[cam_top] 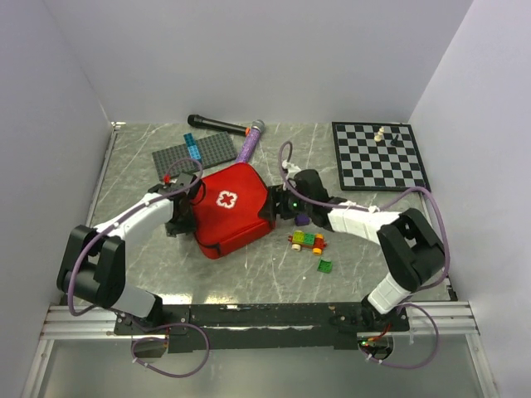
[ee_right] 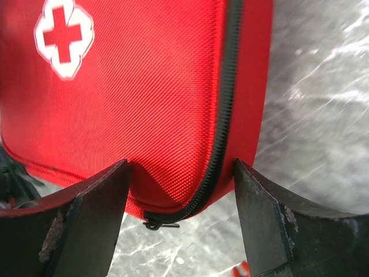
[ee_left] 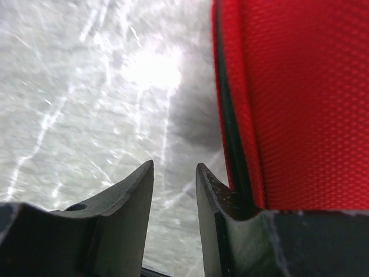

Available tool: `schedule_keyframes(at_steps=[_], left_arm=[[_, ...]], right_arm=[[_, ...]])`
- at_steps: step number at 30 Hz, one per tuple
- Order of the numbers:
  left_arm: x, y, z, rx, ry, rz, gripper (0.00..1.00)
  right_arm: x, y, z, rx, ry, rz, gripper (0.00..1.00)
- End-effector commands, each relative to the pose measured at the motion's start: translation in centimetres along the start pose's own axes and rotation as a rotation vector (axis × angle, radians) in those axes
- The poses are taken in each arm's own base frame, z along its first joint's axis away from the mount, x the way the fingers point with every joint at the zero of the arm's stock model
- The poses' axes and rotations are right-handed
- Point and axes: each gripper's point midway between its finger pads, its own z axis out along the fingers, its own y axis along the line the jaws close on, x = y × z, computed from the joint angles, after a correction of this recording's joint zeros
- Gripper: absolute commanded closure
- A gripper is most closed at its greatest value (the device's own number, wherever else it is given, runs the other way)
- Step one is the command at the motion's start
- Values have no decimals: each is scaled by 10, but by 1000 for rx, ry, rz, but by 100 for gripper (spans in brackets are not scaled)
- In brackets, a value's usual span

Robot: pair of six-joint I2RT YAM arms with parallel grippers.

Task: Organize the medicine kit

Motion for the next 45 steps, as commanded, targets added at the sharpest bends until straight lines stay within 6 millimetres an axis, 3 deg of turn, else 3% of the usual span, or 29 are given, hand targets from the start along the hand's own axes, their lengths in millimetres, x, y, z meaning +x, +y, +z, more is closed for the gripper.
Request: schedule_keyframes(at_steps=[1, 4, 8, 11, 14, 18, 24, 29, 34, 37, 40, 45], left_arm=[[-58, -48, -12, 221, -128, -81, 58], [-67, -22, -7, 182, -115, -169, 58], [-74, 21, -14, 129, -148, -305, 54], [-78, 42, -25, 139, -189, -421, 47], [-82, 40, -34, 203, -230, -493, 43], [-88, 18, -37, 351, -238, -526, 42], [-94, -18, -31, 540, -193, -468, 34], [-101, -40, -27, 642, -154, -415, 35], [-118, -46, -26, 653, -170, -397, 37], [-121, -37, -23, 584, -159, -410, 38], [-120, -12, -26, 466, -203, -450, 36], [-119, 31, -56, 336, -334, -550, 35]], right_arm=[[65, 90, -12, -242, 203, -45, 23], [61, 87, -20, -186, 187, -39, 21], [35, 70, -44, -65, 110, -73, 16], [9, 59, -56, -19, 43, -60, 14], [-15, 52, -51, -29, 10, -24, 14], [-31, 39, -25, -42, 22, 63, 14], [-27, 35, -2, -97, 73, 135, 13], [-14, 42, -4, -142, 91, 149, 15], [2, 45, -9, -133, 110, 137, 15], [2, 34, -19, -65, 86, 127, 15], [-2, 20, -40, 56, 41, 75, 14], [8, 26, -68, 157, 32, -78, 14]])
